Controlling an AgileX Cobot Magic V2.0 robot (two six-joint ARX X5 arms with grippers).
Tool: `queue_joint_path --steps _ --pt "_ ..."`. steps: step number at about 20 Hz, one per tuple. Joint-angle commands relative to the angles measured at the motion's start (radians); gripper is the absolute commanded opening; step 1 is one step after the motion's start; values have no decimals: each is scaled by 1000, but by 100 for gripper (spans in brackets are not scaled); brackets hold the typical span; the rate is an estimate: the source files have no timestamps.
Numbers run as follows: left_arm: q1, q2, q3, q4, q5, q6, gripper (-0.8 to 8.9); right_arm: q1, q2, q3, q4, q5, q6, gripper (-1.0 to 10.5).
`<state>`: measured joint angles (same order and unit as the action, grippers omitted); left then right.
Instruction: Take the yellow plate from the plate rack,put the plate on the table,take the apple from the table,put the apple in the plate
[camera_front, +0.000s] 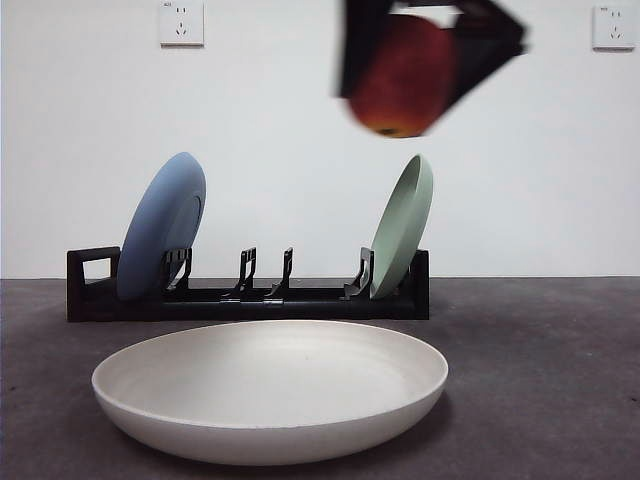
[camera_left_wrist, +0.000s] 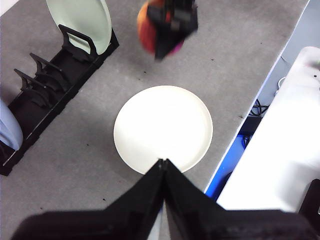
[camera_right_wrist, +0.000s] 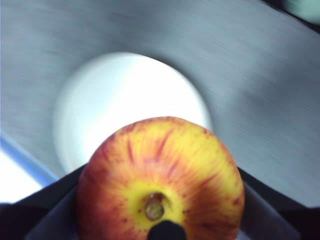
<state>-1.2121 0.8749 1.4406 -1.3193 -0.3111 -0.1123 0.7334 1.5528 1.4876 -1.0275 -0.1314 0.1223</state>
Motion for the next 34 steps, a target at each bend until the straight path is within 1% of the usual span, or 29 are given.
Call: queue_joint_path --steps 1,3,5,8,11,17,20,24,25,26,29,30,31,34 --pt "0 -2 -1 2 -1 11 -2 78 31 -65 93 -3 63 -8" --pt "0 -3 -1 2 -1 11 -2 135 54 -121 172 -3 72 -8" --pt "0 -2 -1 2 -2 11 -2 172 82 -167 251 -3 89 -8" --pt "0 2 -1 2 -3 11 -2 196 137 -220 352 3 88 -8" --pt "0 2 -1 2 -2 10 -2 196 210 -243 441 51 89 -8" --pt "0 2 -1 2 -1 8 -2 197 295 -250 452 61 68 -7" --pt "0 2 -1 3 0 8 -2 197 304 -266 488 83 69 -7" --pt "0 2 -1 2 -1 8 -2 196 304 -266 467 141 69 4" --pt "0 2 -1 2 -1 8 -2 196 304 -266 462 147 69 30" --pt "0 2 -1 2 -1 8 -2 196 304 -266 457 147 70 118" --pt "0 2 -1 3 -2 8 -2 196 304 -266 445 146 93 483" --pt "0 2 -1 3 -2 8 -2 196 304 -266 442 146 94 562" --pt "0 2 -1 3 -2 8 -2 196 304 -266 437 144 100 599" --pt "0 2 -1 3 -2 8 -2 196 301 -266 420 86 114 605"
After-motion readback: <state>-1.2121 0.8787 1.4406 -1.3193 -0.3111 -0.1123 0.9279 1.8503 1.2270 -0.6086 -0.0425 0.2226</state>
